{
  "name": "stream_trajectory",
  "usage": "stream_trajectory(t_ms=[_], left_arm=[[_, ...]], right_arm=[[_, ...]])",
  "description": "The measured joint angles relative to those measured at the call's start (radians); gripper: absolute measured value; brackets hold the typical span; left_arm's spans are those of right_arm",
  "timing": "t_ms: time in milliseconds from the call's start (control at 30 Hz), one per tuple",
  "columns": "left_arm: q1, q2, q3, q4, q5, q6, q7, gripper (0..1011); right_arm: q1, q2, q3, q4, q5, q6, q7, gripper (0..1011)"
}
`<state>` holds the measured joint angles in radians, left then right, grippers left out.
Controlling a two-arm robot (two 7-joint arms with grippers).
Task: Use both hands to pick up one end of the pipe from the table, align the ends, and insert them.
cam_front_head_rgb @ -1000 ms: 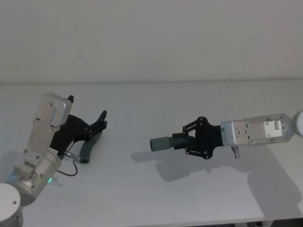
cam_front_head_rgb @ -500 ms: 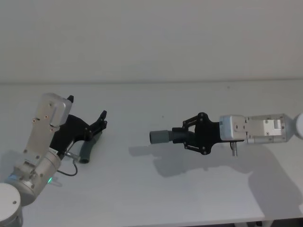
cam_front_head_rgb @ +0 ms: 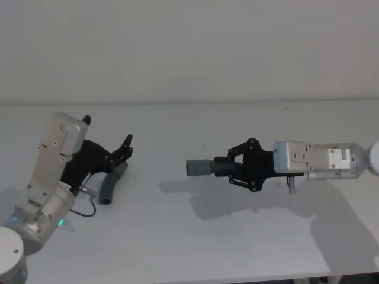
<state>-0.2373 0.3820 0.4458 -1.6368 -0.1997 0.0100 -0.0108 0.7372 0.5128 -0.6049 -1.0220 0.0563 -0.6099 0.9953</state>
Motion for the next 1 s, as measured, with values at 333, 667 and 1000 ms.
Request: stream_trajectory(t_ms=[333,667,1000], left_arm=[[-0.017,-0.002,-0.045,-0.072,-0.035,0.03,-0.002,1001],[-0.019,-0.006,-0.089,-0.149,-0.087,0.15,-0.001,1001],[-0.005,-0.019,-0.125,-0.205,-0.145,0.286,0.008,1001]], right_arm=[[-0.001,-0.001,0.001,-0.001,0.002,0.005,-0.005,233],[-0.002,-0.001,0.001,-0.002,0.002,0.006,-0.008,233],[-0.002,-0.001,0.001,-0.002,0.003,0.007,-0.008,233]])
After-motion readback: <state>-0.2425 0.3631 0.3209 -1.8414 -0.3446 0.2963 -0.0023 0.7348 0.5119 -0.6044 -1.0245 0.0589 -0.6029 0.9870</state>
